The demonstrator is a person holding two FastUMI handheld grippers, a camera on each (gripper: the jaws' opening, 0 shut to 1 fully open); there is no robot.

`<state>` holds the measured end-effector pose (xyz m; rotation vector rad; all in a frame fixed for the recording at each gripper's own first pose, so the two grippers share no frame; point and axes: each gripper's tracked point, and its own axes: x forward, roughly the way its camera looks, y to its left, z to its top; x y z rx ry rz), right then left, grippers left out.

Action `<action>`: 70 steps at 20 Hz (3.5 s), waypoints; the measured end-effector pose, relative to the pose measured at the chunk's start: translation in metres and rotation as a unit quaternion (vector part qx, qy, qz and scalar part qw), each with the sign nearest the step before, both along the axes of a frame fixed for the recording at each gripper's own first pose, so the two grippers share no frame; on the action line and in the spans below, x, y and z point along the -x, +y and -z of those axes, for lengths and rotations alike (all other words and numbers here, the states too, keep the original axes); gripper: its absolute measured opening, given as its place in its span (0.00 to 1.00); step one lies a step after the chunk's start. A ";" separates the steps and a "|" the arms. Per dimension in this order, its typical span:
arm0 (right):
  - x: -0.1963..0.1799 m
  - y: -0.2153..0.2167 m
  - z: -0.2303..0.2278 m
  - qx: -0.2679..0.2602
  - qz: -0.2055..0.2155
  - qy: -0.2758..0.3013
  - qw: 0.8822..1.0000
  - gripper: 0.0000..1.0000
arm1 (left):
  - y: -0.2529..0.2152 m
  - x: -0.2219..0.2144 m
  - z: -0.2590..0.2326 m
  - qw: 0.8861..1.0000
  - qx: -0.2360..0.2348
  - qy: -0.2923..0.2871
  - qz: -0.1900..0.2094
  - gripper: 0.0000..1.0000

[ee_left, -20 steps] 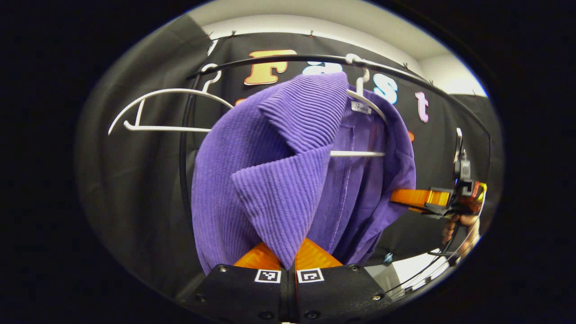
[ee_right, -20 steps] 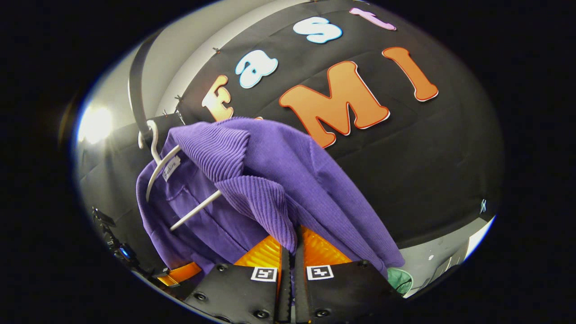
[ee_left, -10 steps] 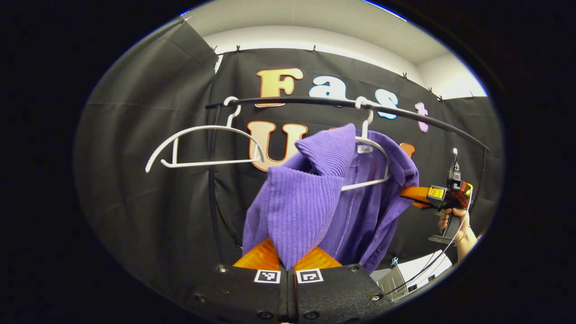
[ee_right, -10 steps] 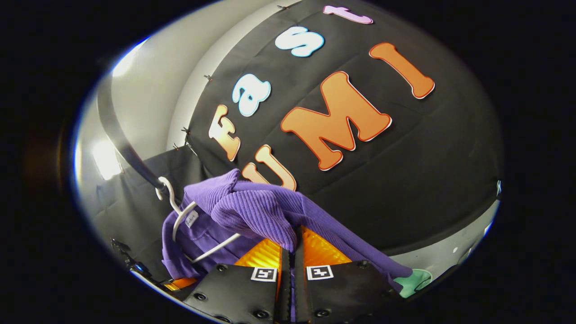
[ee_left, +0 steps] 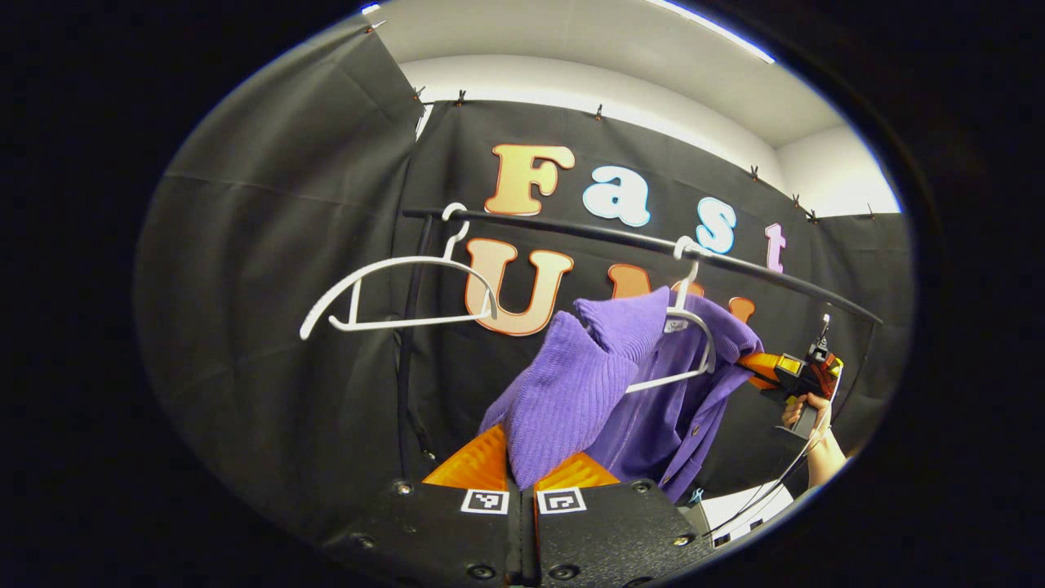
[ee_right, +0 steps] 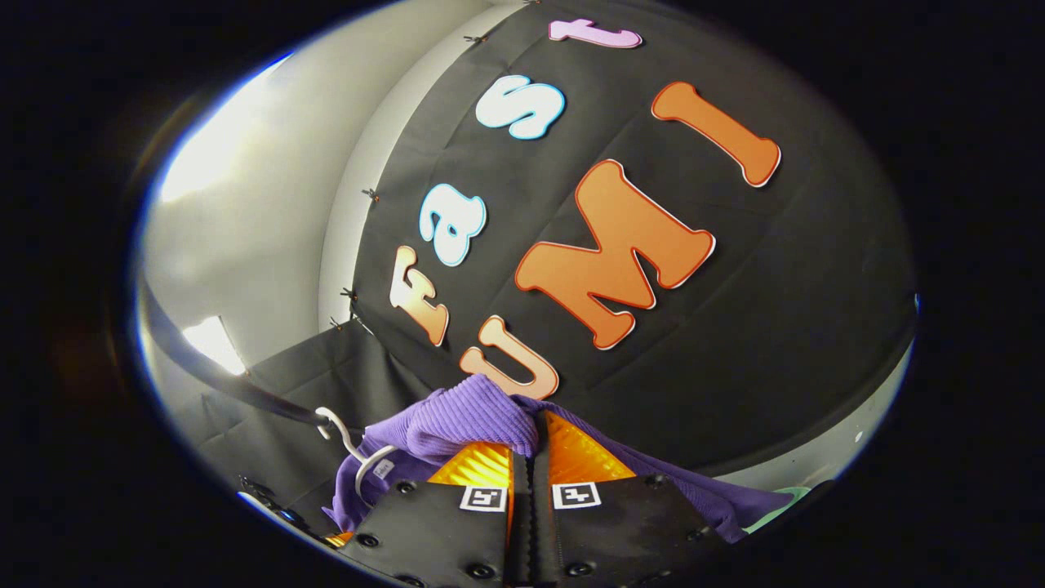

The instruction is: Grasp the clothes on the hanger with both hands and then place them into the laundry hamper below.

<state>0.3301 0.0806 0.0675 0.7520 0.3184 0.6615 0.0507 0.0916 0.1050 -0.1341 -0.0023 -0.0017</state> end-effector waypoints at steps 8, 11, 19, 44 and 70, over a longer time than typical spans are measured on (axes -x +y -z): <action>-0.020 -0.004 -0.044 -0.021 0.007 -0.011 1.000 0.07 | 0.034 -0.008 -0.063 0.998 -0.012 -0.061 -0.009 0.00; -0.024 -0.001 -0.044 -0.008 0.010 -0.008 1.000 0.07 | 0.046 -0.020 -0.080 0.997 -0.020 -0.076 -0.006 0.00; -0.046 0.000 -0.048 0.010 0.016 0.000 1.000 0.07 | 0.061 -0.061 -0.117 0.995 -0.016 -0.096 0.012 0.00; -0.035 -0.044 0.163 0.104 0.077 0.150 0.980 0.07 | 0.068 -0.160 0.056 0.997 -0.029 0.074 0.017 0.00; 0.105 -0.051 0.278 0.176 0.089 0.205 0.958 0.07 | 0.011 -0.082 0.214 0.981 0.024 0.186 0.043 0.00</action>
